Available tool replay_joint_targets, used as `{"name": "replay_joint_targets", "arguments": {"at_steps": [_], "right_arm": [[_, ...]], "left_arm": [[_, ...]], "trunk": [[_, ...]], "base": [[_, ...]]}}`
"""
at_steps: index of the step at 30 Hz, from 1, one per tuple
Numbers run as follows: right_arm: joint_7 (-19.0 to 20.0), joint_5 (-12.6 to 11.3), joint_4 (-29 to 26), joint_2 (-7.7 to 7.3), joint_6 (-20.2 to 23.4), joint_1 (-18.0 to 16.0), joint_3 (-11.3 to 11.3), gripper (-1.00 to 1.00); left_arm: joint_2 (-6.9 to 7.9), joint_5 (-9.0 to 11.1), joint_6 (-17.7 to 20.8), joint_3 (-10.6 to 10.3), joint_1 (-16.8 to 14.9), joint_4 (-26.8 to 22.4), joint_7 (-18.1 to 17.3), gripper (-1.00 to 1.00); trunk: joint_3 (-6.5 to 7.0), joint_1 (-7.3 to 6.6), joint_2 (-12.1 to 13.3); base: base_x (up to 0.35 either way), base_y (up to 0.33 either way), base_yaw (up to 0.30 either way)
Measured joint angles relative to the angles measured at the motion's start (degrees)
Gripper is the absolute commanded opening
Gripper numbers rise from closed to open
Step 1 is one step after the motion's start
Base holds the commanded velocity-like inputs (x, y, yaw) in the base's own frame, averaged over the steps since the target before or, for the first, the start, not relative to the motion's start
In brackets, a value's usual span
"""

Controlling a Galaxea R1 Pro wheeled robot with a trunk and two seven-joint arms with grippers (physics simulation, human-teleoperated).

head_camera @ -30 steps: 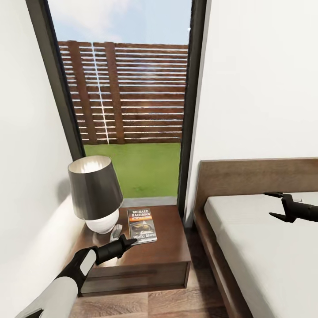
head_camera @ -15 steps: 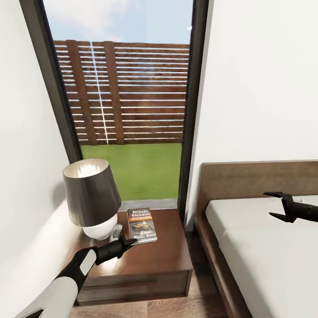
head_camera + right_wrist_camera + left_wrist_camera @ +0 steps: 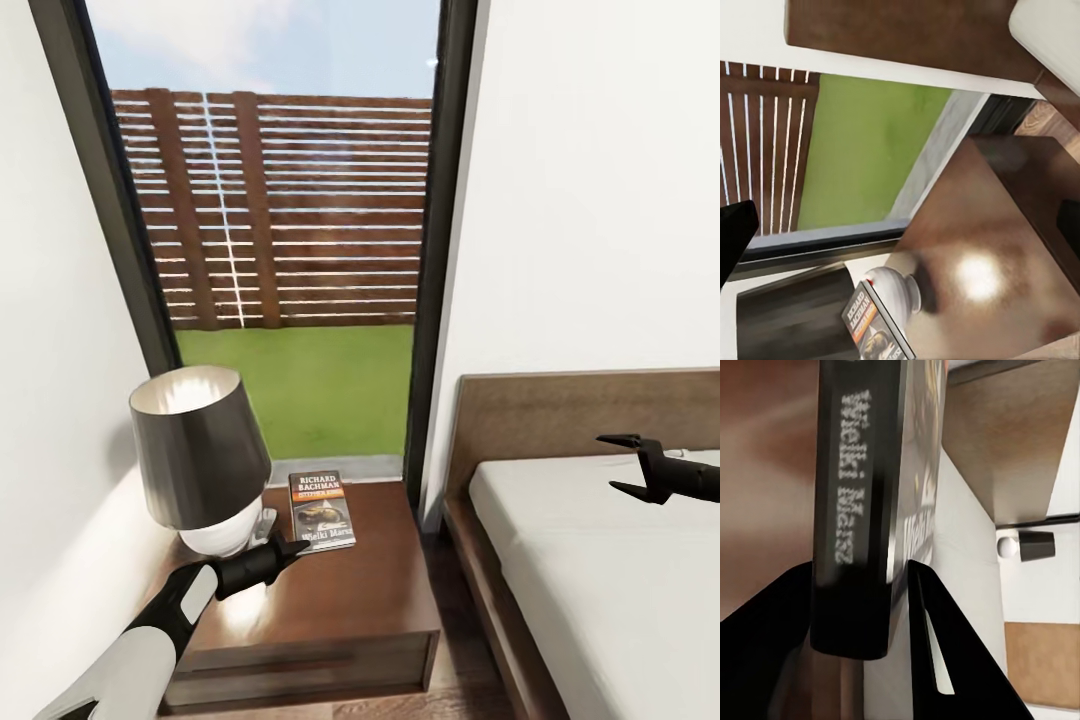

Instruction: In the bedroom, move the book from the bed onto either nightstand, and place the two sandals side by side next to the bed.

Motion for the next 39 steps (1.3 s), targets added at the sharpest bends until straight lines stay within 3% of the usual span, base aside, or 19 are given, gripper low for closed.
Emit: {"name": "replay_joint_targets", "arguments": {"at_steps": [30,39], "right_arm": [[-0.06,0.16,0.24,0.0,-0.09,0.0,0.05,1.0],[-0.03,0.08,1.23,-0.01,0.01,0.0,-0.13,1.0]], "left_arm": [[-0.16,-0.28,0.15,-0.1,0.0,1.47,0.81,-1.0],[0.06,-2.26,-0.31,-0.15,-0.01,4.84,0.92,-1.0]], "trunk": [[0.0,0.01,0.0],[0.0,0.01,0.0]], "base": [[0.018,0.0,0.0],[0.0,0.0,0.0]]}}
